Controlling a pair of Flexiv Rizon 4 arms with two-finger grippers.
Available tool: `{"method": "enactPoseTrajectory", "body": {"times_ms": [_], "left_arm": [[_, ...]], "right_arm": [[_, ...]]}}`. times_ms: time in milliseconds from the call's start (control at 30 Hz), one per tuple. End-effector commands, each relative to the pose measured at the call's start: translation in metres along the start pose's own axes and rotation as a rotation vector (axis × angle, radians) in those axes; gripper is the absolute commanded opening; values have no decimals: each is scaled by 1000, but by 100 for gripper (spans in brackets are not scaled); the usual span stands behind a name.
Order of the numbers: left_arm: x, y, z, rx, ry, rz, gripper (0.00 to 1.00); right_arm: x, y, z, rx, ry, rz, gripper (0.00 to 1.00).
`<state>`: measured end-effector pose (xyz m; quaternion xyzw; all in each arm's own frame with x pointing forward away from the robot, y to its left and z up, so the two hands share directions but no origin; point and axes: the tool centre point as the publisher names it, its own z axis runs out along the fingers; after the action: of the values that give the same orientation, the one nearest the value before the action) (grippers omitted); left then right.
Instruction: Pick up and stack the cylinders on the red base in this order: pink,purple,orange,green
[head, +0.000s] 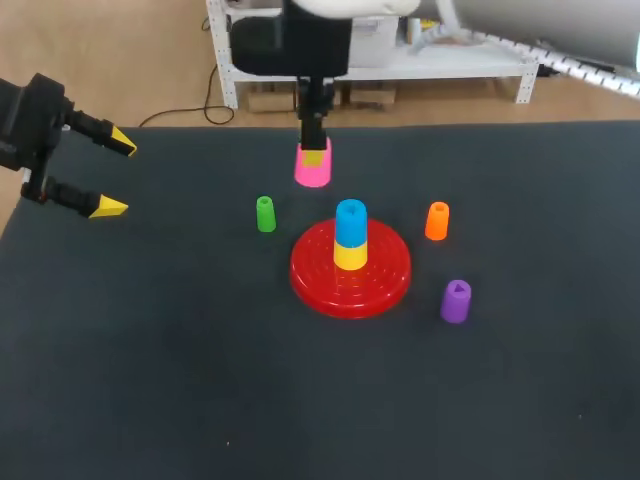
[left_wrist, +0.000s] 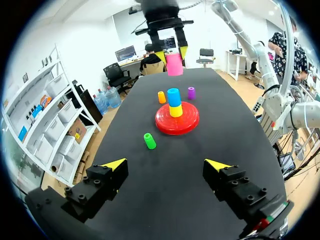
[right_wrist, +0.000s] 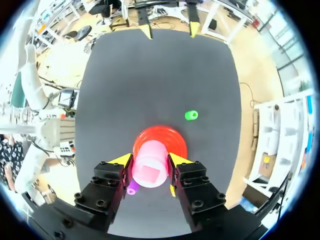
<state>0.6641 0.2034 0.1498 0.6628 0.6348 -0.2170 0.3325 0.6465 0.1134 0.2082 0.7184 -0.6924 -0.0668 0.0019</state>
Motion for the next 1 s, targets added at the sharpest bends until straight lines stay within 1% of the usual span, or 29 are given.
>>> {"method": "enactPoseTrajectory", "body": {"times_ms": [33, 133, 233, 633, 1000], "left_arm": [[1, 1, 1, 1, 0, 1, 100], [1, 1, 1, 1, 0, 1, 100], [1, 1, 1, 1, 0, 1, 100], [1, 1, 1, 1, 0, 1, 100], [1, 1, 1, 1, 0, 1, 100]], "right_arm": [[18, 5, 8, -2, -29, 26, 0], [26, 6, 18, -15, -15, 44, 0], [32, 3, 26, -10, 10, 53, 0], [39, -5, 40, -18, 71, 66, 0], [46, -16, 53, -29, 81, 104, 0]]}}
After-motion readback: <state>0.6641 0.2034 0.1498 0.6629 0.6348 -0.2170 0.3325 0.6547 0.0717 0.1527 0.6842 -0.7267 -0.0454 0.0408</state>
